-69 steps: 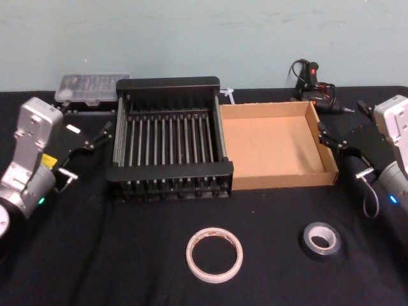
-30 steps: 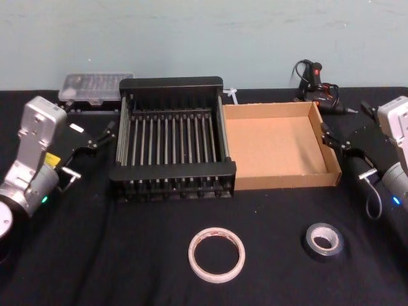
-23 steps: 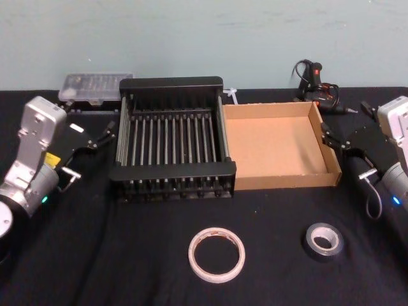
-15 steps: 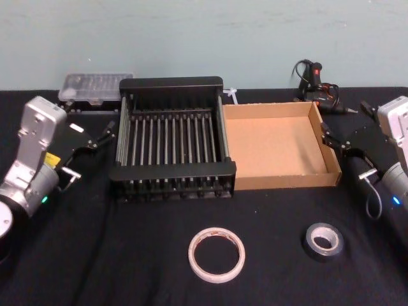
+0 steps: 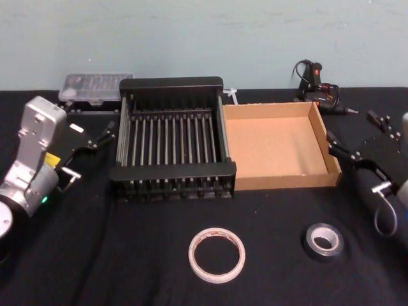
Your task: Pick up the white tape and place it into the black box , Pick up the silver tape and place it into the brown box.
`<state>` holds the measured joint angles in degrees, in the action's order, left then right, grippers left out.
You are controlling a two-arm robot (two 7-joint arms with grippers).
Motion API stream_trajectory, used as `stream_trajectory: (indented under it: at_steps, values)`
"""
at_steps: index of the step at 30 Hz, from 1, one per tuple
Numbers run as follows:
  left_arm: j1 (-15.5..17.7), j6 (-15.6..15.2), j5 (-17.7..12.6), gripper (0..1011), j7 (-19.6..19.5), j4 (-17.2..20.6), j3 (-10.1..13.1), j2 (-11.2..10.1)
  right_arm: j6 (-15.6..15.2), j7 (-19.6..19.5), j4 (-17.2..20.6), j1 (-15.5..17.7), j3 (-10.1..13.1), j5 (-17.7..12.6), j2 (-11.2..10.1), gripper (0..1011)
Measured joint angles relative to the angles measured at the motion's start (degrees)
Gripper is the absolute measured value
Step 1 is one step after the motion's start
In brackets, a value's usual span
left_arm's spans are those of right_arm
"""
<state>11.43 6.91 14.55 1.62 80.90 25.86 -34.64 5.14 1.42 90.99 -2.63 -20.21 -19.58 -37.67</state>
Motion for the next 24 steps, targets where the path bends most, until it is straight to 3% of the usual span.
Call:
stream_trajectory:
  at_steps: [9,17,24]
  values:
    - [0.0,0.0,0.0,1001,0.0,0.0,0.0,0.0,-2.8,2.4,8.1,8.2,4.4,-4.8,-3.3,1002]
    - [0.0,0.0,0.0,1001,0.0,0.0,0.0,0.0,-3.3,4.3,14.3,16.3,8.1,-7.6,-5.8,1003]
    - [0.0,0.0,0.0,1001,0.0,0.0,0.0,0.0,-4.3,6.2,17.1,21.3,10.4,-10.1,-7.1,1002]
